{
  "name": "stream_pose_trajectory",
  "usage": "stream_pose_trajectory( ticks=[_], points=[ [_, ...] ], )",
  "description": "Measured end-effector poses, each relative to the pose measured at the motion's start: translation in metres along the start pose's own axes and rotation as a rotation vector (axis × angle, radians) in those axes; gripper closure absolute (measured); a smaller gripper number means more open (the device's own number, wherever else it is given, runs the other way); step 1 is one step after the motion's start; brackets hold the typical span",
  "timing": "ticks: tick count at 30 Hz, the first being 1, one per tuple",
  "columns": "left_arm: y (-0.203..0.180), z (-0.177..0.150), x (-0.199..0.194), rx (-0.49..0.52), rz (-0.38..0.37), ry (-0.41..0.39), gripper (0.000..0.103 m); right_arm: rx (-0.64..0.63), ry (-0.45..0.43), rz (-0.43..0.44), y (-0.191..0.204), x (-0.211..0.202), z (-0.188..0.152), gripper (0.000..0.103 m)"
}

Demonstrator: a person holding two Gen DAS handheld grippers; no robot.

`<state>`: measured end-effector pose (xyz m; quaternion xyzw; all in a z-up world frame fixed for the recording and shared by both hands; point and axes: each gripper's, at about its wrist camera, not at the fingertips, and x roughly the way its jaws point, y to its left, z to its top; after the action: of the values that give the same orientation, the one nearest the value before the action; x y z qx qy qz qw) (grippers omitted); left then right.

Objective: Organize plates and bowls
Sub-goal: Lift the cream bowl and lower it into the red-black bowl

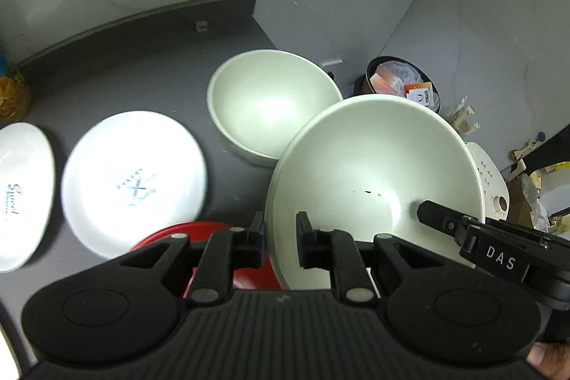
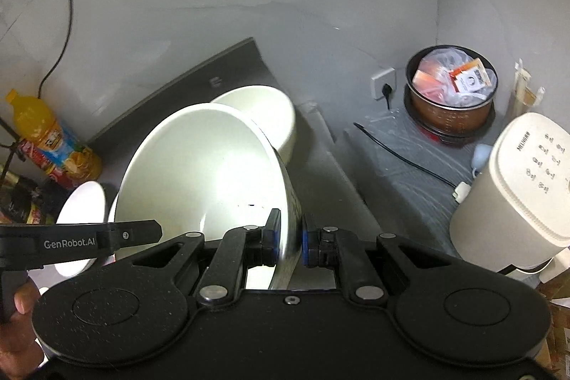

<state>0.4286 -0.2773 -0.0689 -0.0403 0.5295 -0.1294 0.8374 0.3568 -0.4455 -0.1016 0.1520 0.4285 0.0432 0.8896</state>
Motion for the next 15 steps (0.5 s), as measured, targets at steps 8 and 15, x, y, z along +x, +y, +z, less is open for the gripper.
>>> stream_pose_trajectory(
  ticks=[8, 15],
  points=[
    [0.040, -0.013, -0.025, -0.038, -0.004, -0.022, 0.088, -0.013, 0.014, 0.003, 0.034, 0.000, -0.019, 0.092],
    [0.069, -0.031, -0.029, -0.071, -0.003, -0.002, 0.088, -0.026, 0.044, -0.004, 0.056, 0.004, -0.040, 0.092]
  ],
)
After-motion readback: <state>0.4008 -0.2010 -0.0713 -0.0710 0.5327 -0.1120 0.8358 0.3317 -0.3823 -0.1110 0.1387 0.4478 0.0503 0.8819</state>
